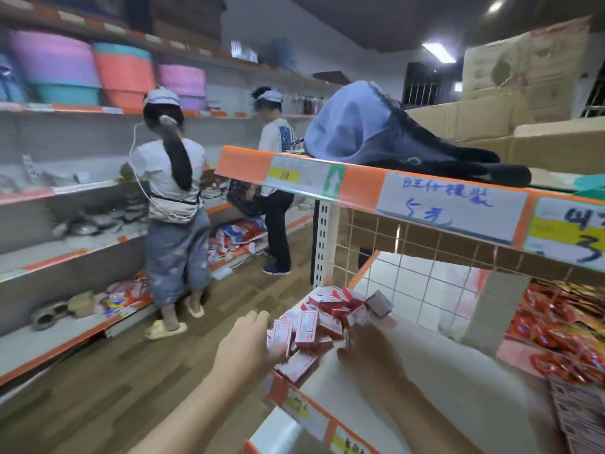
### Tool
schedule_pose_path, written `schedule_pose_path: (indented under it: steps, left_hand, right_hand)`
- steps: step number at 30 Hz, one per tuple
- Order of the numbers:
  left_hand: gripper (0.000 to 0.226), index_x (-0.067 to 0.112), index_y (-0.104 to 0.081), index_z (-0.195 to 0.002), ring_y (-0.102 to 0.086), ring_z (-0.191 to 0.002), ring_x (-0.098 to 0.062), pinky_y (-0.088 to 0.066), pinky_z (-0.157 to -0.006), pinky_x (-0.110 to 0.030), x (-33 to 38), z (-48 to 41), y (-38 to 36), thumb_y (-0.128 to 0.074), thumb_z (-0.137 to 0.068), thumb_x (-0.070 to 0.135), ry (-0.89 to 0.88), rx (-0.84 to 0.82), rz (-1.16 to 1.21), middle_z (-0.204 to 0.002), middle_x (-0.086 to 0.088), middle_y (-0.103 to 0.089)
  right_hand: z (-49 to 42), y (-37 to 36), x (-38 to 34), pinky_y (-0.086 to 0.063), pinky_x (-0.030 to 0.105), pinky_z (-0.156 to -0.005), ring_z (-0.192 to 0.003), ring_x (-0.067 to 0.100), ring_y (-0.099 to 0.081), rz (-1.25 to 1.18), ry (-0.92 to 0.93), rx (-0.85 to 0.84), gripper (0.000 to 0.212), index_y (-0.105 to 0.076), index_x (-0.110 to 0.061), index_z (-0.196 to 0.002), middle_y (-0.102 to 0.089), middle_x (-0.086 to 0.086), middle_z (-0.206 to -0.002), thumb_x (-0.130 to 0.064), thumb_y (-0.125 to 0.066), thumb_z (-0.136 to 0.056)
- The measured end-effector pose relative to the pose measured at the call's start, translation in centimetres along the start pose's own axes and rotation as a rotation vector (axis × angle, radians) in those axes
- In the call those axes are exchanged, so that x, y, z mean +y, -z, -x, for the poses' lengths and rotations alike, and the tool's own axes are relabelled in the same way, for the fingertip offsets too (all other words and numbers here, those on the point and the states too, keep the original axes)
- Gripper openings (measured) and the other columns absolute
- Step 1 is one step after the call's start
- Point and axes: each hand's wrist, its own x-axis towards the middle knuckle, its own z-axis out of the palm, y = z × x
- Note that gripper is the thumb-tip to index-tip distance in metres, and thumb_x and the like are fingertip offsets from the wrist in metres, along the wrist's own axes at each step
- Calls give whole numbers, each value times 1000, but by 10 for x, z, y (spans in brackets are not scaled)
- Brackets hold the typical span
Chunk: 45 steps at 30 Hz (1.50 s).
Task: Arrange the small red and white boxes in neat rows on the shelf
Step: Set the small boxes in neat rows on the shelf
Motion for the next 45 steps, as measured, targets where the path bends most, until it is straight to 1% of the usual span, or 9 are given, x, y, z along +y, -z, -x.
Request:
schedule_pose_path:
  steps: [7,13,16,19,24,30,35,38,45]
  left_hand:
    - [52,22,-42,-97,-51,-97,-20,-45,-71,-34,5,-11,-15,-59,-74,65,87,-65,1,-99,4,-51]
    - [36,19,-44,-97,-52,-95,-22,-49,-74,-37,0,-19,-26,-60,-76,45,113,-105,60,-99,0,-53]
    - [31,21,-56,-101,-50,-98,-21,-48,-79,-35,-10,-23,-22,-62,-75,37,47,-99,88,-96,2,-52]
    - [36,25,-62,-106,-47,-97,-18,-44,-81,-31,-19,-24,-12,-70,-74,39,-42,-87,160,-96,5,-52]
    - [35,30,-63,-106,-45,-94,-12,-38,-79,-23,-20,-15,6,-76,-75,39,-191,-21,303,-97,11,-56]
    - [29,26,-69,-101,-47,-89,-13,-43,-78,-28,18,-4,12,-77,-73,31,-336,-69,328,-89,12,-58]
    - [40,28,-68,-110,-54,-88,0,-37,-68,-3,56,0,-7,-73,-72,20,-425,-212,346,-98,15,-56]
    - [34,25,-71,-105,-57,-86,-1,-35,-70,-2,81,2,-21,-75,-71,24,-494,-260,352,-98,6,-66]
    - [25,29,-69,-97,-53,-88,-2,-39,-76,-10,158,16,-57,-68,-74,19,-637,-354,354,-90,15,-59]
  right_hand:
    - [-11,-18,-1,-48,36,-87,-118,24,-41,71,-107,46,39,-46,-25,-118,-42,5,-128,-43,-56,-86]
    - [-12,-17,8,-48,33,-84,-107,24,-52,-21,-118,55,25,-49,-24,-115,-54,4,-114,-32,-52,-91]
    - [-12,-15,16,-53,35,-80,-99,17,-57,-108,-113,19,25,-45,-31,-109,-59,1,-109,-28,-56,-87]
    - [-7,-8,19,-48,17,-73,-94,8,-58,-191,-56,-44,38,-49,-29,-113,-61,-3,-112,-19,-68,-81]
    - [-3,4,22,-44,21,-97,-115,12,-55,-65,44,-164,53,-54,-23,-128,-57,-1,-130,-12,-70,-79]
    - [16,29,33,-40,18,-94,-118,16,-53,-26,91,-164,55,-55,-20,-128,-56,0,-131,-6,-67,-76]
    - [42,50,58,-39,19,-88,-114,17,-51,-21,30,-109,53,-56,-22,-125,-56,-1,-123,-9,-67,-75]
    - [64,64,84,-36,22,-84,-112,21,-52,-8,-9,-50,53,-60,-25,-120,-58,1,-117,-12,-66,-69]
    - [132,95,145,-36,22,-88,-114,16,-47,18,-211,35,51,-57,-25,-123,-55,-2,-121,-10,-62,-75]
